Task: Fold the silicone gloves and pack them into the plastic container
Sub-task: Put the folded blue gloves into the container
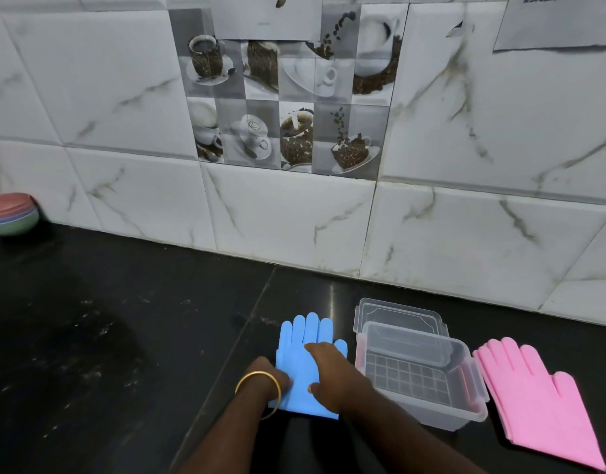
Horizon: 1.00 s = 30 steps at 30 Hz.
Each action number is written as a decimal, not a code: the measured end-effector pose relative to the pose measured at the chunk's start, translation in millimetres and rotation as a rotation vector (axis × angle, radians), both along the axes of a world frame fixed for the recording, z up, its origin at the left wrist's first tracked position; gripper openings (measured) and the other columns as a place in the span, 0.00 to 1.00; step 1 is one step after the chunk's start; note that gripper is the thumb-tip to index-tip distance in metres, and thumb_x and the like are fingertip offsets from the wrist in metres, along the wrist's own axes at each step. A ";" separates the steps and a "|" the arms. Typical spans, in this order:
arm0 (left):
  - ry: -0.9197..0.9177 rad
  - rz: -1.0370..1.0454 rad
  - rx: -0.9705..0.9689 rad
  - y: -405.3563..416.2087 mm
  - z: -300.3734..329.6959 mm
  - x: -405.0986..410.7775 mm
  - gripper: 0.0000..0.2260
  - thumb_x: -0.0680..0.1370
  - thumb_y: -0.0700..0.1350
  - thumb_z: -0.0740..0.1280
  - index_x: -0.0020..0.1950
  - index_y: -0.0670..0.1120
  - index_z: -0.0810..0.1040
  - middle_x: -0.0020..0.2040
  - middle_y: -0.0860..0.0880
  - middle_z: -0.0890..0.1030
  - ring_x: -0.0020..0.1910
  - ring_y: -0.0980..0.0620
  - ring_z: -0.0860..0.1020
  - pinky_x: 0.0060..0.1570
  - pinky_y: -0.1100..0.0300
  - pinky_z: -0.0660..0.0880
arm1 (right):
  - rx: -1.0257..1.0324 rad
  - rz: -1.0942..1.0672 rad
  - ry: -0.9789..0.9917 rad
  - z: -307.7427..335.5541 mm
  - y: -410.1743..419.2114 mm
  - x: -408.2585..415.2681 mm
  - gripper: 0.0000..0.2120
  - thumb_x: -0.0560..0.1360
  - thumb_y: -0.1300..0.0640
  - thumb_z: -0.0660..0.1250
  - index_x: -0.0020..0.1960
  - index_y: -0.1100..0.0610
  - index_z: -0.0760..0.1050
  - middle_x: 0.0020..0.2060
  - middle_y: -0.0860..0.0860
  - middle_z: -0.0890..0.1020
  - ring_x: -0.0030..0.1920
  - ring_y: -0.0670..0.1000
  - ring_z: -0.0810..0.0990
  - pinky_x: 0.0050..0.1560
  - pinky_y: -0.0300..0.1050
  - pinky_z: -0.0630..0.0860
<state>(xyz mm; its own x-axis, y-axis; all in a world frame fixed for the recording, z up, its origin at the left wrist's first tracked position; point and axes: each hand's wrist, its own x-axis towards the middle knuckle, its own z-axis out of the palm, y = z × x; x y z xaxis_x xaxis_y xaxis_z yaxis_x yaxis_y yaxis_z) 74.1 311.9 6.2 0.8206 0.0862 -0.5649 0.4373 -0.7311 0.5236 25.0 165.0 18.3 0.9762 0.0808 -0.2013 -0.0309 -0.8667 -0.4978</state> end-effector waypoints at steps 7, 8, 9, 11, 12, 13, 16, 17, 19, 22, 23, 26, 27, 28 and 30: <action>0.102 0.093 -0.326 -16.0 18.2 16.5 0.22 0.68 0.39 0.65 0.62 0.39 0.73 0.46 0.42 0.80 0.45 0.42 0.81 0.41 0.54 0.79 | 0.059 0.036 0.002 7.6 -5.0 5.2 0.20 0.75 0.60 0.64 0.67 0.56 0.68 0.64 0.53 0.73 0.64 0.52 0.73 0.66 0.47 0.70; 0.109 0.107 -0.366 -17.9 22.4 19.4 0.21 0.68 0.38 0.65 0.61 0.39 0.73 0.47 0.41 0.81 0.45 0.40 0.82 0.41 0.53 0.79 | 0.089 0.032 -0.007 10.1 -5.0 7.1 0.19 0.75 0.61 0.64 0.65 0.57 0.70 0.61 0.53 0.75 0.61 0.51 0.74 0.63 0.48 0.72; 0.106 0.119 -0.400 -19.9 26.4 22.6 0.21 0.66 0.37 0.65 0.59 0.39 0.74 0.47 0.40 0.81 0.44 0.39 0.82 0.41 0.53 0.79 | 0.127 0.021 -0.015 12.7 -5.3 8.2 0.18 0.74 0.61 0.65 0.64 0.58 0.70 0.60 0.54 0.76 0.60 0.52 0.75 0.61 0.47 0.73; 0.075 0.151 -0.465 -24.5 37.4 29.2 0.20 0.65 0.36 0.65 0.57 0.39 0.74 0.45 0.39 0.81 0.41 0.39 0.82 0.38 0.54 0.78 | 0.192 -0.022 -0.038 19.5 -7.4 10.4 0.21 0.74 0.61 0.64 0.66 0.60 0.69 0.62 0.55 0.75 0.61 0.52 0.75 0.58 0.41 0.71; 0.051 0.168 -0.496 -26.9 43.8 32.3 0.21 0.65 0.36 0.65 0.58 0.38 0.73 0.45 0.38 0.81 0.38 0.40 0.82 0.34 0.55 0.77 | 0.221 -0.061 -0.051 24.1 -8.8 11.2 0.22 0.74 0.60 0.64 0.67 0.61 0.69 0.63 0.56 0.75 0.61 0.53 0.75 0.56 0.40 0.70; 0.022 0.182 -0.526 -29.1 51.4 35.4 0.21 0.66 0.35 0.66 0.59 0.37 0.72 0.43 0.38 0.80 0.34 0.41 0.81 0.30 0.57 0.76 | 0.256 -0.117 -0.061 28.7 -9.8 12.5 0.22 0.74 0.60 0.64 0.68 0.62 0.69 0.62 0.56 0.75 0.61 0.55 0.75 0.56 0.41 0.70; -0.042 0.240 -0.634 -36.8 76.8 43.2 0.19 0.69 0.33 0.65 0.60 0.35 0.72 0.37 0.39 0.77 0.24 0.45 0.76 0.21 0.64 0.71 | 0.420 -0.279 -0.113 44.1 -15.6 16.6 0.20 0.74 0.61 0.65 0.66 0.60 0.72 0.55 0.51 0.79 0.56 0.54 0.78 0.47 0.33 0.73; -0.055 0.262 -0.671 -38.5 85.7 45.5 0.18 0.70 0.33 0.64 0.60 0.34 0.73 0.36 0.39 0.77 0.23 0.46 0.76 0.20 0.64 0.71 | 0.448 -0.321 -0.123 49.8 -17.9 18.1 0.21 0.74 0.59 0.65 0.67 0.58 0.71 0.57 0.51 0.79 0.54 0.52 0.78 0.46 0.33 0.72; -0.067 0.314 -0.746 -40.9 102.1 49.3 0.16 0.71 0.34 0.64 0.59 0.36 0.74 0.37 0.39 0.78 0.26 0.45 0.77 0.22 0.63 0.71 | 0.487 -0.415 -0.117 59.9 -24.8 21.4 0.26 0.76 0.52 0.67 0.72 0.58 0.67 0.64 0.53 0.76 0.58 0.51 0.77 0.55 0.40 0.72; -0.056 0.413 -0.919 -47.6 122.2 53.2 0.12 0.71 0.35 0.64 0.55 0.40 0.75 0.38 0.41 0.79 0.32 0.45 0.78 0.23 0.62 0.74 | 0.727 -0.624 -0.072 77.4 -33.8 23.3 0.32 0.74 0.43 0.70 0.71 0.59 0.68 0.60 0.53 0.77 0.53 0.51 0.77 0.51 0.45 0.73; -0.055 0.441 -0.981 -52.0 127.7 53.5 0.12 0.71 0.35 0.64 0.55 0.41 0.75 0.39 0.41 0.79 0.33 0.46 0.78 0.23 0.62 0.74 | 0.892 -0.689 -0.008 84.2 -36.5 23.3 0.32 0.73 0.41 0.70 0.69 0.58 0.69 0.56 0.53 0.77 0.49 0.51 0.77 0.49 0.46 0.75; -0.065 0.484 -1.152 -71.3 139.0 51.2 0.16 0.71 0.34 0.65 0.59 0.40 0.75 0.44 0.40 0.81 0.38 0.45 0.80 0.30 0.57 0.76 | 1.385 -0.725 0.212 98.7 -46.4 21.8 0.37 0.72 0.38 0.69 0.72 0.58 0.65 0.63 0.58 0.74 0.57 0.58 0.78 0.55 0.53 0.77; -0.063 0.486 -1.196 -78.8 141.2 49.6 0.17 0.71 0.34 0.65 0.60 0.38 0.75 0.47 0.39 0.82 0.41 0.42 0.81 0.34 0.54 0.78 | 1.477 -0.702 0.230 101.1 -49.8 22.5 0.38 0.72 0.36 0.68 0.72 0.59 0.65 0.64 0.58 0.75 0.59 0.59 0.77 0.56 0.54 0.77; -0.056 0.486 -1.231 -86.2 142.7 47.2 0.17 0.71 0.33 0.65 0.60 0.37 0.75 0.51 0.37 0.82 0.45 0.40 0.81 0.41 0.50 0.80 | 1.534 -0.674 0.216 103.6 -52.1 23.5 0.37 0.71 0.35 0.67 0.70 0.59 0.68 0.63 0.57 0.77 0.60 0.58 0.78 0.58 0.55 0.77; -0.026 0.485 -1.297 -99.4 144.4 39.8 0.16 0.71 0.32 0.66 0.59 0.34 0.74 0.56 0.33 0.81 0.51 0.36 0.81 0.53 0.44 0.79 | 1.584 -0.650 0.118 107.7 -56.8 26.3 0.34 0.70 0.34 0.68 0.65 0.58 0.75 0.58 0.56 0.82 0.58 0.56 0.82 0.61 0.55 0.76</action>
